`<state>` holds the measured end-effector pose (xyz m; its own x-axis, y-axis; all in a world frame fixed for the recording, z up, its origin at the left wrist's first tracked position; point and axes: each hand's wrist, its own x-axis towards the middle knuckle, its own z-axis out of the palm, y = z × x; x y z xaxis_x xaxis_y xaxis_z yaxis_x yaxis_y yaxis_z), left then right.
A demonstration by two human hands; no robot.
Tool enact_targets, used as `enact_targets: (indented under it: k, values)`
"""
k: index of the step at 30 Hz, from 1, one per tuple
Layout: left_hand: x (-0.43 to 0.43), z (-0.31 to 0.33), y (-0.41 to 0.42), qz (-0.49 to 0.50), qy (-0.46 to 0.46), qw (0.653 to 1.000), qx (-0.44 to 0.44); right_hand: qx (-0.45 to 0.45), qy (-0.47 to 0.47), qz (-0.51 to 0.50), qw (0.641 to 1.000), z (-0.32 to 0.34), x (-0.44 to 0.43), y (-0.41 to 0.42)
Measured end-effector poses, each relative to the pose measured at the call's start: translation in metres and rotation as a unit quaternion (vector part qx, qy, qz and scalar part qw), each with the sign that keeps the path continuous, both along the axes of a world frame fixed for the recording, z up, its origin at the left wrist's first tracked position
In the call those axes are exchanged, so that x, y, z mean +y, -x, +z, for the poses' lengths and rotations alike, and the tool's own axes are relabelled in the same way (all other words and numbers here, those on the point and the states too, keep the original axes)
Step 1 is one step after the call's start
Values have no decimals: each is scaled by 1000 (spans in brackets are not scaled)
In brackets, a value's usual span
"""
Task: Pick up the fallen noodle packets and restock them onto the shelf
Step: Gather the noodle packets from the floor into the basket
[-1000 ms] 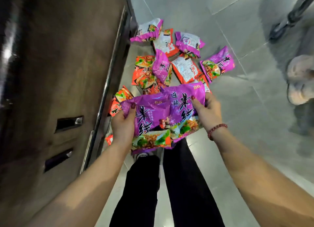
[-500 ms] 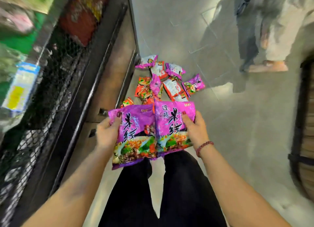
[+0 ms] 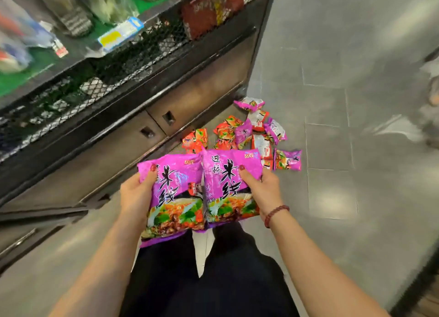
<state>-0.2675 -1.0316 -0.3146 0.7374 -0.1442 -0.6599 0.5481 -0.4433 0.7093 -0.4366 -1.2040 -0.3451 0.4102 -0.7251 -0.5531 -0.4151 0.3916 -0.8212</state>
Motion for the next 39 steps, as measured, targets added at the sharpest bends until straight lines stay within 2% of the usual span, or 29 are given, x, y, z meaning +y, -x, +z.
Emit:
enact_targets:
  k: [4, 8, 12, 16, 22, 28, 36, 39]
  values:
    - [62, 16, 35, 127, 6, 991, 34, -20, -15, 123, 992, 13, 19, -8]
    - [131, 34, 63, 264, 9, 964, 11, -39, 1, 248, 968, 24, 63, -34]
    - [205, 50, 95, 375, 27, 927, 0, -67, 5, 380, 922, 39, 133, -60]
    - [287, 59, 136, 457, 12, 888, -52, -90, -13, 477, 874, 53, 215, -73]
    - [419, 67, 211, 592, 14, 804, -57, -92, -49, 582, 806, 73, 367, -72]
    - [548, 72, 277, 684, 4, 726, -65, -63, -41, 661, 747, 82, 528, -51]
    - [656, 73, 300, 759, 20, 646, -79, -50, -39, 727, 684, 105, 670, -58]
    - [690, 68, 292, 784, 38, 615, -75, -55, -25, 758, 650, 106, 721, -74]
